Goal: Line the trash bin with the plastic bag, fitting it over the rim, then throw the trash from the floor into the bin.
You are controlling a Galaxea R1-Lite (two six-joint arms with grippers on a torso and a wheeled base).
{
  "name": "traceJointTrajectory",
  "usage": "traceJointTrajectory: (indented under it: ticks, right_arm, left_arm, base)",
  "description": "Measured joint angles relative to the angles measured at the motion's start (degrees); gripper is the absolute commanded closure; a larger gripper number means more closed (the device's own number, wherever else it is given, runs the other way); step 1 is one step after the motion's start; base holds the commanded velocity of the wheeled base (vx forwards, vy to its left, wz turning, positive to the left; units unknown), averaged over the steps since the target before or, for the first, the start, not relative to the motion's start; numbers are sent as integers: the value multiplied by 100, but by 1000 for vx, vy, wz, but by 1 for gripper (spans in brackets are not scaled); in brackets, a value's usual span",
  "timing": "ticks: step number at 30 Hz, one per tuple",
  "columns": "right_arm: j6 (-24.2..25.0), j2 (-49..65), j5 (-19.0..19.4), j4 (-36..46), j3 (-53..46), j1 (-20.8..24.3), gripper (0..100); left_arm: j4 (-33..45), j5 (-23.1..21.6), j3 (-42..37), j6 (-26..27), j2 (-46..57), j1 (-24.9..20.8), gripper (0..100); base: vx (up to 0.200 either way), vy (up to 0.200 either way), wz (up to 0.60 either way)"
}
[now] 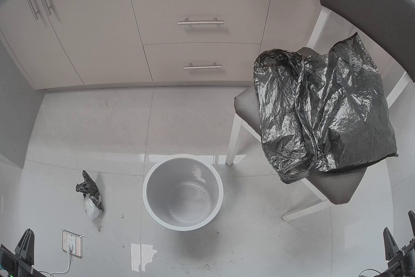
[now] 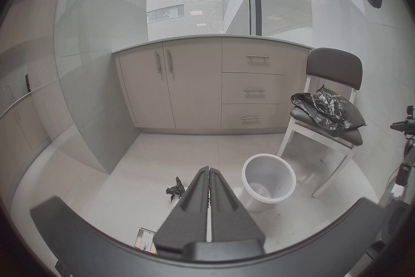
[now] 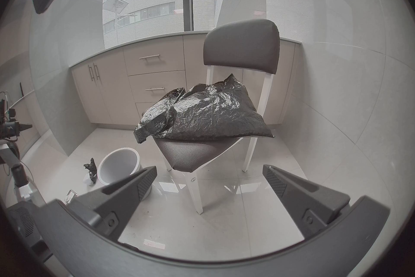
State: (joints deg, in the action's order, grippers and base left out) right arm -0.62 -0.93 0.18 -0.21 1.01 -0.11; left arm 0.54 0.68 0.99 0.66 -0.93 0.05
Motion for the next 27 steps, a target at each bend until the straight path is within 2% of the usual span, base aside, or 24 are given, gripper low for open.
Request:
traceJointTrajectory:
  ticks: [13,16,22,27]
  right_arm:
    - [-107,0,35,-116,0,-7,0]
    - [141,-30,26,-250,52,4,0]
    - [327,-634,79,-581,990,60,0]
    - [658,-1608,149,-907,1862,208,0]
  left_arm:
    - [-7,24,2,-66,0,2,100]
    - [-11,22,2,-68,0,2,100]
    - [-29,0,33,-134,0,-2,100]
    - [55,-57,697,-601,-185,-93,100]
  base:
    - [0,0,0]
    - [0,0,0]
    - [0,0,0]
    - [0,0,0]
